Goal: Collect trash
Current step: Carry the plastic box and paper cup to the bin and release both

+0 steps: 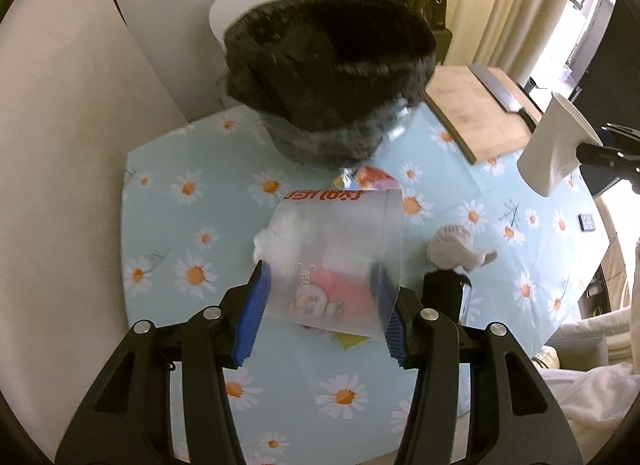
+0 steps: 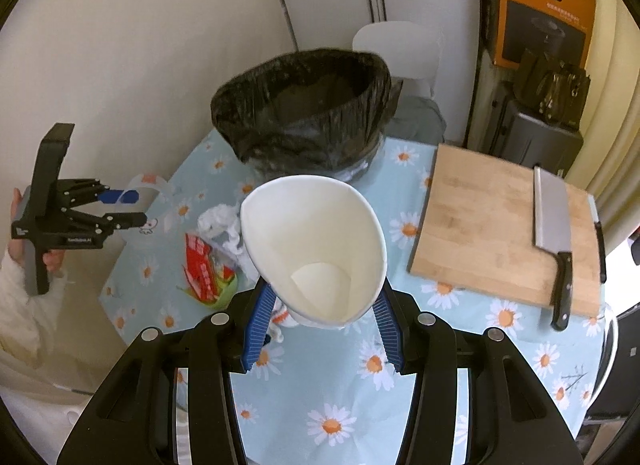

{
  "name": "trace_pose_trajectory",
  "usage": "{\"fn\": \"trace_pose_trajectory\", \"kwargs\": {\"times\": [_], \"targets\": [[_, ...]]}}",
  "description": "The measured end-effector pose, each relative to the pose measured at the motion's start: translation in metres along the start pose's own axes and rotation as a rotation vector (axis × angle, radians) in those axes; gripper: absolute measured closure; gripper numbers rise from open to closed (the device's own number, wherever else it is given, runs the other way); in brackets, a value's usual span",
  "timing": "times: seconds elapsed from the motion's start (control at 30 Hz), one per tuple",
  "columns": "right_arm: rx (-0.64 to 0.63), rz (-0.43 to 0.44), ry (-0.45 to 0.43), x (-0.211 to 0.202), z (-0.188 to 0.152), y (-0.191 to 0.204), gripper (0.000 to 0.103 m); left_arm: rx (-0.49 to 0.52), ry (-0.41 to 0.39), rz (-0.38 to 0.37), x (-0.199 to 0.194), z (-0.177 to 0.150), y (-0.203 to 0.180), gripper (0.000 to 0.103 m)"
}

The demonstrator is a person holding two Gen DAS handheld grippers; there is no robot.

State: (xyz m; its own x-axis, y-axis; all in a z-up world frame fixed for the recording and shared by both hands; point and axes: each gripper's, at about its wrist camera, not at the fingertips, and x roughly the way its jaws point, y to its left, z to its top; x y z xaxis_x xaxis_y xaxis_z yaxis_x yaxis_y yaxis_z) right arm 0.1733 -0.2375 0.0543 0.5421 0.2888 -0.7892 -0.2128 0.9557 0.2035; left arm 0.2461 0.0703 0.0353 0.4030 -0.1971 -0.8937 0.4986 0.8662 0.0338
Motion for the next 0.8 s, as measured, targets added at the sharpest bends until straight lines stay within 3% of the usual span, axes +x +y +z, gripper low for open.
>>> {"fn": "trace_pose_trajectory", "kwargs": {"times": [0.23, 0.5, 0.8], "targets": [[-0.033, -0.012, -0.068, -0.012, 0.031, 0.013, 0.058, 0.024, -0.048, 0.054, -0.024, 0.028, 0.016, 0.051], [-0.072, -0.026, -0.101, -0.012, 0.072, 0.034, 0.058, 0.087, -0.131, -0.008, -0.038, 0.066, 0.029, 0.051], [-0.064, -0.057, -0.148, -0.001, 0.12, 0.044, 0.058, 0.206, -0.165, -0.065, -0.017, 0.124, 0.041, 0.051]]}}
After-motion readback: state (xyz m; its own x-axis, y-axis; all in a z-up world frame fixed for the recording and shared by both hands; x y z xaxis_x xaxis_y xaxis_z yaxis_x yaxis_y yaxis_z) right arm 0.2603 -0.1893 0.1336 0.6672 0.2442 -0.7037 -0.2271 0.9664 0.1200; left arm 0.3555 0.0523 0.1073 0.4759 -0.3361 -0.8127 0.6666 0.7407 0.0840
